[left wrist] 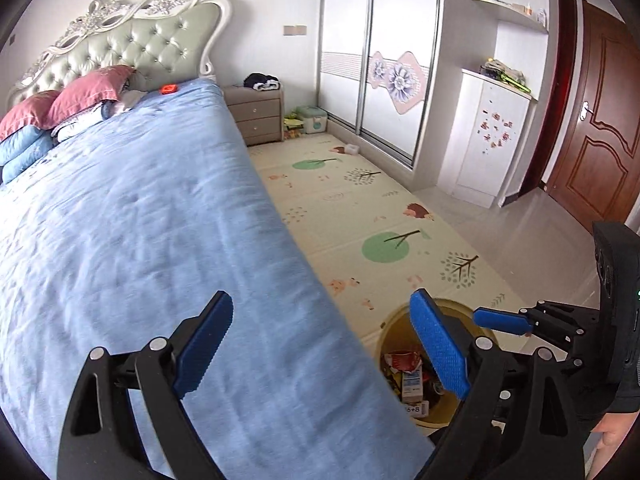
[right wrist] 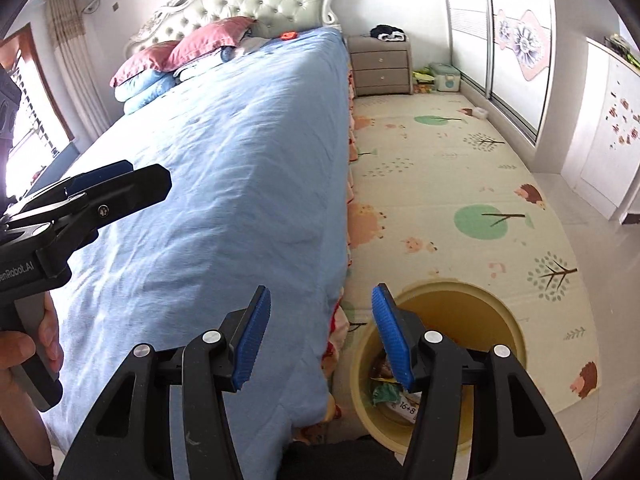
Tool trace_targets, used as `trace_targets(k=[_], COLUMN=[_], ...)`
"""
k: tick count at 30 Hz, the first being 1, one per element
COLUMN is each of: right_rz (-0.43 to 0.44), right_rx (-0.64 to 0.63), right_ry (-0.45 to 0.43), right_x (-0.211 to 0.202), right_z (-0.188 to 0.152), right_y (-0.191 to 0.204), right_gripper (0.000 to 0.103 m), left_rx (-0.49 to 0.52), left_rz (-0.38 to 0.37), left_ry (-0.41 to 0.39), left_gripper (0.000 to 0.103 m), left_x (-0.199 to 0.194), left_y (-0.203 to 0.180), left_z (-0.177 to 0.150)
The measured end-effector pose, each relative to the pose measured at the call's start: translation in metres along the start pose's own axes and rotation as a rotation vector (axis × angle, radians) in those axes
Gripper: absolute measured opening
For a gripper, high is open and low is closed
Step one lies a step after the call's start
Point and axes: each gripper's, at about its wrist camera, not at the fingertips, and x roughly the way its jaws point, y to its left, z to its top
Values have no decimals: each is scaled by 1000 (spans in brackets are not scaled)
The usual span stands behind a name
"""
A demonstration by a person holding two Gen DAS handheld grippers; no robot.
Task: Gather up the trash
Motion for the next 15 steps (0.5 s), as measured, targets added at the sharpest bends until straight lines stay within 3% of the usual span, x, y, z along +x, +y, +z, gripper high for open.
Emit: trace_targets(k=[8,15], right_rz=[65,105], right_rx=[-69,-114], right_ry=[-33,-80], right_x=[17,37], right_z=[23,40], right_y=[75,138], right_gripper=[56,62], left_rx=[-95,-190], left_rz=[155,212], left_ry=[-83,-101], left_gripper=[99,99], left_x=[-49,-75], left_y=[91,153], left_z=[-16,-35])
